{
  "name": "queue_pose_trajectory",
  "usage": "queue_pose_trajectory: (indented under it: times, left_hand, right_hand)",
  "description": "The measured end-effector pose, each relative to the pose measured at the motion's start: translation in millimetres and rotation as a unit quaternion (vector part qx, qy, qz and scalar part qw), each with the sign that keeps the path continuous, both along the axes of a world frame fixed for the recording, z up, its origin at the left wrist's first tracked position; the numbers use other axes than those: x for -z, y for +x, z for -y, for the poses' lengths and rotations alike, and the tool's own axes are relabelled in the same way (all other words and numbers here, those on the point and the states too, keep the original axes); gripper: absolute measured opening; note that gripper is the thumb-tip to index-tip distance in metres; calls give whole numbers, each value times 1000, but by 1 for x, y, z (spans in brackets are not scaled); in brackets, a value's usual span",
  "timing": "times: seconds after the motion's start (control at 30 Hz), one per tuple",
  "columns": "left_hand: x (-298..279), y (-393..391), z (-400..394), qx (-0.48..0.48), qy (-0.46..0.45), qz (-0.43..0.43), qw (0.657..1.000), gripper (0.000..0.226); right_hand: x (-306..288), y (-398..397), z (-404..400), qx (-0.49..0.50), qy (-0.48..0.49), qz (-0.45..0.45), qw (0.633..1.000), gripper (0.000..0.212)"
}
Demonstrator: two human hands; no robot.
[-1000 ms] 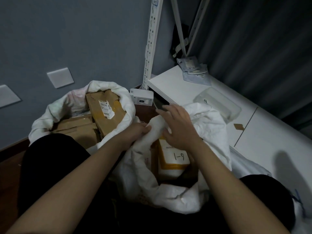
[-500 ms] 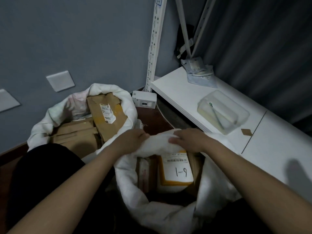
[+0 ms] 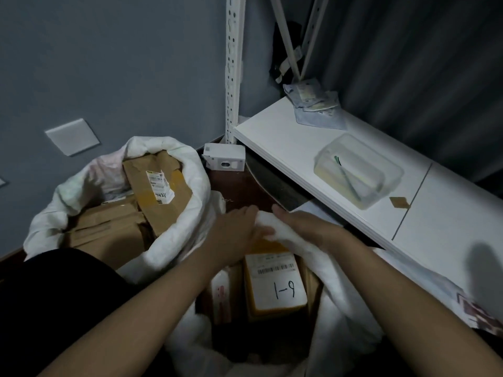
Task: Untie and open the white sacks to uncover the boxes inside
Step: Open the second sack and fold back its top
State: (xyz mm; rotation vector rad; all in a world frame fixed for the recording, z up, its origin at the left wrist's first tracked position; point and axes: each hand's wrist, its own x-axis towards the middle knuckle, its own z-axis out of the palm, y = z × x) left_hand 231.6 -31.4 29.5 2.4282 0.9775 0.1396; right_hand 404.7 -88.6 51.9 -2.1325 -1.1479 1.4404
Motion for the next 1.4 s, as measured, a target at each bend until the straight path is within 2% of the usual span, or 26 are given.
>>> queue_pose_trajectory:
  times: [0.07, 0.13, 0.2, 0.27, 0.33, 0.4, 0.47, 0.53, 0.6, 0.63, 0.67, 0.73, 0.77, 0.8, 0.87, 0.97, 1.07, 1.1, 1.13, 1.17, 1.23, 1.27, 1.3, 1.33, 1.37, 1.4]
  left_hand:
    - [2, 2, -13, -14, -73, 41, 996, 37]
    - [-2, -5, -34, -86, -145, 69, 983, 36]
    - [1, -4, -50, -91, -86, 18, 992, 38]
    - [-1, 6, -40, -21, 30, -62, 997, 42]
    - [1, 19, -23, 53, 117, -22, 992, 60]
    - [10, 31, -21, 113, 162, 28, 980, 56]
    - [12, 39, -32, 99, 139, 39, 985, 55]
    - [7, 46, -45, 39, 102, 41, 993, 62]
    - [5, 53, -48, -24, 149, 32, 988, 60]
    - [2, 55, -39, -35, 185, 43, 981, 54]
    - [0, 58, -28, -24, 210, 74, 975, 50]
    - [-1, 63, -6, 63, 212, 129, 967, 52]
    - [0, 64, 2, 120, 214, 124, 962, 52]
    - [1, 66, 5, 166, 220, 112, 955, 50]
    - [2, 72, -4, 214, 207, 88, 951, 43]
    - [-4, 87, -18, 200, 226, 56, 952, 28]
    - [-10, 99, -16, 165, 225, 35, 960, 24]
    - [-12, 99, -11, 154, 213, 42, 964, 30]
    - [-11, 97, -6, 134, 199, 65, 969, 35]
    - [-13, 93, 0, 96, 174, 89, 976, 38]
    - [-25, 81, 20, -22, 77, 134, 988, 34]
    - [-32, 76, 32, -66, -8, 151, 986, 30]
    - [-40, 73, 45, -92, -125, 147, 977, 29]
    - [-45, 73, 57, -103, -239, 137, 956, 30]
    - [-45, 73, 64, -104, -310, 134, 935, 32]
    - [-41, 75, 67, -105, -331, 138, 928, 32]
  right_hand:
    - [-4, 15, 6, -24, 64, 31, 997, 46]
    - [0, 31, 23, -53, 119, 111, 985, 48]
    - [12, 33, 39, -39, 136, 136, 981, 40]
    - [19, 26, 39, 63, 119, 37, 990, 29]
    - [13, 22, 30, 151, 65, -88, 982, 40]
    - [5, 24, 27, 168, 62, -108, 978, 48]
    - [2, 25, 36, 136, 116, -30, 983, 46]
    - [3, 23, 55, 114, 160, 79, 977, 37]
    - [10, 18, 69, 151, 193, 109, 963, 32]
    - [13, 16, 69, 206, 195, 68, 956, 32]
    - [12, 15, 64, 284, 182, -20, 941, 32]
    - [6, 11, 51, 400, 136, -231, 877, 31]
    - [6, 12, 48, 411, 144, -287, 853, 33]
    - [5, 13, 47, 403, 157, -297, 851, 34]
    - [3, 17, 56, 389, 182, -234, 872, 37]
    - [1, 14, 90, 329, 180, -34, 926, 40]
    - [15, -5, 116, 278, 175, 43, 943, 40]
    - [17, -9, 119, 285, 178, 49, 940, 37]
    - [17, -7, 118, 323, 183, 11, 928, 31]
    - [17, -3, 114, 384, 184, -93, 900, 25]
    - [15, 2, 106, 465, 202, -340, 792, 25]
    - [16, 3, 101, 483, 226, -391, 751, 26]
    - [17, 1, 97, 494, 246, -388, 738, 25]
    - [19, -3, 94, 504, 261, -349, 746, 24]
    - [17, -8, 94, 507, 270, -283, 768, 23]
    - [18, -11, 96, 493, 278, -188, 802, 24]
